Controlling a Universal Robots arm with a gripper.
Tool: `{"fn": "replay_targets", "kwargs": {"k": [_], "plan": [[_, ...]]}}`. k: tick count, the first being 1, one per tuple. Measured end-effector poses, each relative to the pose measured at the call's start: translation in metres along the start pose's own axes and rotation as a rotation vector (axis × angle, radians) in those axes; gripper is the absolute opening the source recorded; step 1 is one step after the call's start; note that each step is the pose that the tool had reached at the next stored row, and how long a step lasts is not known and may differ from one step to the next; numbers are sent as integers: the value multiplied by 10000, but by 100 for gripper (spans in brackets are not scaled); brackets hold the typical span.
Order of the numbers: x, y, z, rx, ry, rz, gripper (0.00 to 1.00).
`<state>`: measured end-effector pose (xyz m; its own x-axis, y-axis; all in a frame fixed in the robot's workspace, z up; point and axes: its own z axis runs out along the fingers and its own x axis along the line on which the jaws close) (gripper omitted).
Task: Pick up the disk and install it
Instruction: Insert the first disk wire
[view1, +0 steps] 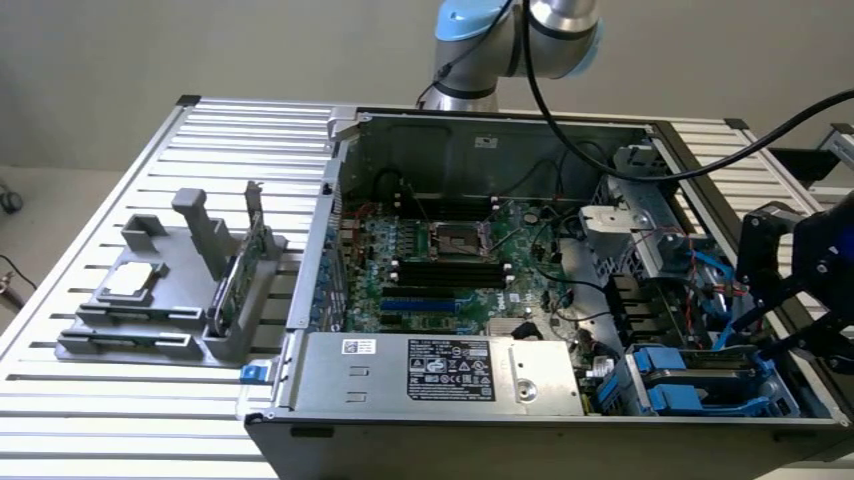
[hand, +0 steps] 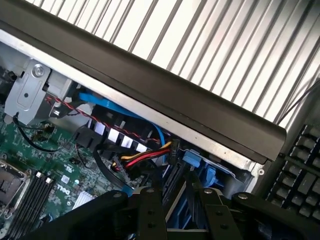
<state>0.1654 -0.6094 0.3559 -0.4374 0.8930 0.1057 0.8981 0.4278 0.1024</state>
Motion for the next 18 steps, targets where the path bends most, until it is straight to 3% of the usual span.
{"fn": "replay_targets", "kwargs": {"k": [1, 2, 4, 6, 12, 18], "plan": [[0, -1, 1, -21, 37, 64, 33], [1, -2, 0, -70, 125, 119, 33], [-1, -5, 0, -193, 376, 172, 33], [-16, -13, 4, -251, 491, 208, 33], [-119, -66, 53, -303, 573, 279, 33], [-130, -74, 102, -377, 725, 302, 33]]}}
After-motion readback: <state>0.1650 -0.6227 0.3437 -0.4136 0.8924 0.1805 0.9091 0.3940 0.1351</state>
